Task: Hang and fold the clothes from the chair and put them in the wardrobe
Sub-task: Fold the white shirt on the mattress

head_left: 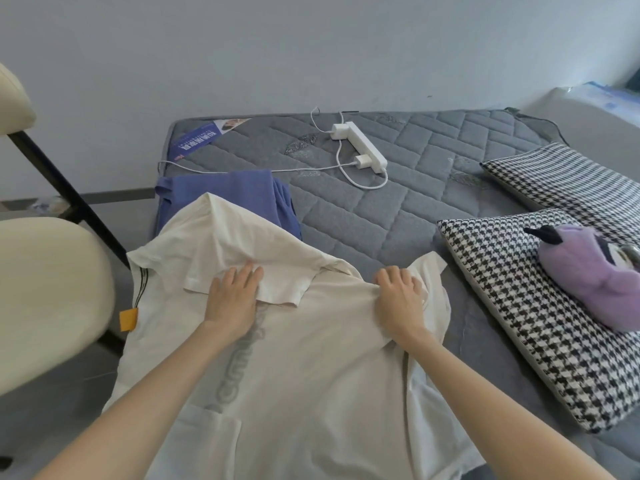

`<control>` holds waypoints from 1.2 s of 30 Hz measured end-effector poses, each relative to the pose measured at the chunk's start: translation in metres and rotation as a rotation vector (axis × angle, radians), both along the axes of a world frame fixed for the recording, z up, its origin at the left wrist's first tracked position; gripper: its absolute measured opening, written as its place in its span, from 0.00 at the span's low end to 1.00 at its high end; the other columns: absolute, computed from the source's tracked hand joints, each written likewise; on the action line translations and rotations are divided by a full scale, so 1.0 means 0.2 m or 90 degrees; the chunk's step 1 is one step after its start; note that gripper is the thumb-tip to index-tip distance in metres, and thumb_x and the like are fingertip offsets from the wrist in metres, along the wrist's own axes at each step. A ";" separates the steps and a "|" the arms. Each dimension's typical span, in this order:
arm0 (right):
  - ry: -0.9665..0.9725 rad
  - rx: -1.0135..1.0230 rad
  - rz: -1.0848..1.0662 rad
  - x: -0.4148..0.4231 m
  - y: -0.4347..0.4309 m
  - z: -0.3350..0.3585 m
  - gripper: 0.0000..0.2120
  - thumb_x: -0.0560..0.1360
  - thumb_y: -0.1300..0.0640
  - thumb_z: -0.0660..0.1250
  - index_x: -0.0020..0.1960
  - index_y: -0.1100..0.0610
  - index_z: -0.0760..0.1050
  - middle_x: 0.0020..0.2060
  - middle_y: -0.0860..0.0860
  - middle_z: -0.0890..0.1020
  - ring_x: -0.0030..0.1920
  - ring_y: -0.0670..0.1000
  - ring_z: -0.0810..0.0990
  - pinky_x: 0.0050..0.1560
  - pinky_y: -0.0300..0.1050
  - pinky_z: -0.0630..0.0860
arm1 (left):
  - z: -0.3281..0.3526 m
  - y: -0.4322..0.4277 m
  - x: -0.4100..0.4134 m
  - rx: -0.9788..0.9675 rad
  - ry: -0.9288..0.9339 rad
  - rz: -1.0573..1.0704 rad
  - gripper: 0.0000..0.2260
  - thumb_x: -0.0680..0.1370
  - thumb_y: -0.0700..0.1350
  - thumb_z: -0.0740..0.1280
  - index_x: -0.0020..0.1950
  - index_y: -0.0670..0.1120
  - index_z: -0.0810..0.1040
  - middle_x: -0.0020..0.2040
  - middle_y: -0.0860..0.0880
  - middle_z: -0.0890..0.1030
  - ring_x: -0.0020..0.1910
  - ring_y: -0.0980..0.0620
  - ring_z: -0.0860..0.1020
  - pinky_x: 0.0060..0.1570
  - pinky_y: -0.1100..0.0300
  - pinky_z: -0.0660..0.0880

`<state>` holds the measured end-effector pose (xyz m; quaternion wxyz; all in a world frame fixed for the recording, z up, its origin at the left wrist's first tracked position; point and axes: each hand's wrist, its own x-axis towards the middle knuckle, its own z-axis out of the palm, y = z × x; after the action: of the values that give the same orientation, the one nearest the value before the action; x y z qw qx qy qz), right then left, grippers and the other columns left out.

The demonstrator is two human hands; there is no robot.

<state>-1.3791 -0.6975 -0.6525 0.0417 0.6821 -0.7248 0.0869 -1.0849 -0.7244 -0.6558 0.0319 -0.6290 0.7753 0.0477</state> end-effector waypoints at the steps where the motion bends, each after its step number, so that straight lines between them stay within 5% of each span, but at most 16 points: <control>1: -0.035 -0.028 0.063 0.04 0.00 -0.01 0.12 0.65 0.68 0.60 0.45 0.56 0.75 0.44 0.52 0.77 0.45 0.58 0.76 0.45 0.50 0.69 | 0.00 0.01 -0.01 -0.036 0.020 -0.006 0.24 0.81 0.44 0.56 0.77 0.48 0.56 0.77 0.49 0.57 0.70 0.44 0.62 0.66 0.48 0.63; 5: -0.066 0.095 0.281 0.20 -0.03 -0.02 0.17 0.73 0.63 0.62 0.61 0.53 0.75 0.60 0.50 0.77 0.60 0.57 0.74 0.57 0.51 0.68 | -0.01 0.03 -0.04 -0.026 0.046 -0.013 0.26 0.81 0.46 0.57 0.78 0.50 0.52 0.78 0.51 0.52 0.74 0.44 0.56 0.70 0.50 0.56; 9: 0.014 0.288 0.056 0.20 -0.06 -0.07 0.25 0.78 0.55 0.54 0.74 0.48 0.55 0.75 0.46 0.56 0.73 0.64 0.56 0.72 0.62 0.52 | -0.01 0.08 0.04 -0.003 0.051 0.009 0.26 0.82 0.50 0.53 0.79 0.51 0.48 0.79 0.52 0.49 0.77 0.46 0.50 0.74 0.48 0.50; 12: 0.065 0.249 0.016 0.25 -0.09 -0.04 0.20 0.77 0.59 0.54 0.68 0.54 0.65 0.71 0.49 0.66 0.70 0.62 0.62 0.72 0.62 0.52 | -0.01 0.12 0.14 -0.023 0.115 0.036 0.25 0.82 0.47 0.55 0.78 0.50 0.53 0.78 0.51 0.55 0.76 0.47 0.55 0.73 0.48 0.54; 16: -0.058 0.066 0.071 0.43 -0.11 0.06 0.15 0.76 0.60 0.58 0.61 0.54 0.74 0.59 0.50 0.77 0.60 0.55 0.70 0.62 0.48 0.62 | -0.01 0.21 0.30 -0.057 0.190 0.066 0.22 0.81 0.45 0.58 0.75 0.45 0.63 0.75 0.47 0.64 0.73 0.46 0.63 0.70 0.50 0.62; 23: -0.183 -0.007 0.317 0.91 -0.20 0.27 0.16 0.74 0.65 0.61 0.60 0.56 0.75 0.59 0.52 0.76 0.55 0.57 0.74 0.49 0.49 0.70 | 0.00 0.44 0.55 -0.041 0.329 0.260 0.23 0.81 0.46 0.60 0.75 0.42 0.63 0.74 0.44 0.65 0.72 0.42 0.62 0.68 0.50 0.62; 26: -0.146 0.039 0.403 1.10 -0.29 0.34 0.22 0.74 0.68 0.60 0.66 0.54 0.71 0.65 0.51 0.72 0.55 0.56 0.75 0.42 0.48 0.70 | -0.05 0.52 0.68 -0.003 0.428 0.349 0.27 0.79 0.54 0.60 0.74 0.44 0.62 0.72 0.44 0.67 0.72 0.42 0.62 0.68 0.49 0.58; 29: -0.081 0.103 0.480 1.26 -0.36 0.41 0.35 0.71 0.73 0.59 0.74 0.49 0.61 0.70 0.51 0.66 0.47 0.58 0.77 0.35 0.49 0.70 | -0.13 0.62 0.79 0.113 0.484 0.450 0.36 0.78 0.57 0.63 0.79 0.44 0.50 0.77 0.44 0.58 0.76 0.44 0.55 0.72 0.49 0.52; 32: 0.037 0.133 0.527 1.36 -0.45 0.43 0.46 0.69 0.75 0.61 0.78 0.44 0.51 0.76 0.53 0.57 0.50 0.59 0.77 0.30 0.44 0.63 | -0.20 0.71 0.85 0.260 0.651 0.556 0.45 0.74 0.63 0.66 0.79 0.48 0.43 0.78 0.47 0.53 0.76 0.46 0.55 0.73 0.51 0.56; 36: 0.179 0.180 0.549 1.47 -0.54 0.39 0.51 0.70 0.73 0.66 0.78 0.42 0.42 0.78 0.55 0.46 0.52 0.59 0.79 0.31 0.43 0.67 | -0.29 0.74 0.88 0.311 0.748 0.650 0.45 0.71 0.66 0.64 0.79 0.48 0.47 0.77 0.48 0.58 0.74 0.46 0.62 0.70 0.53 0.63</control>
<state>-1.0851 -0.8060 -0.5744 0.0059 0.9249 -0.3677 -0.0964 -0.9083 -0.5756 -0.7129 -0.2696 -0.7522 0.2513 0.5462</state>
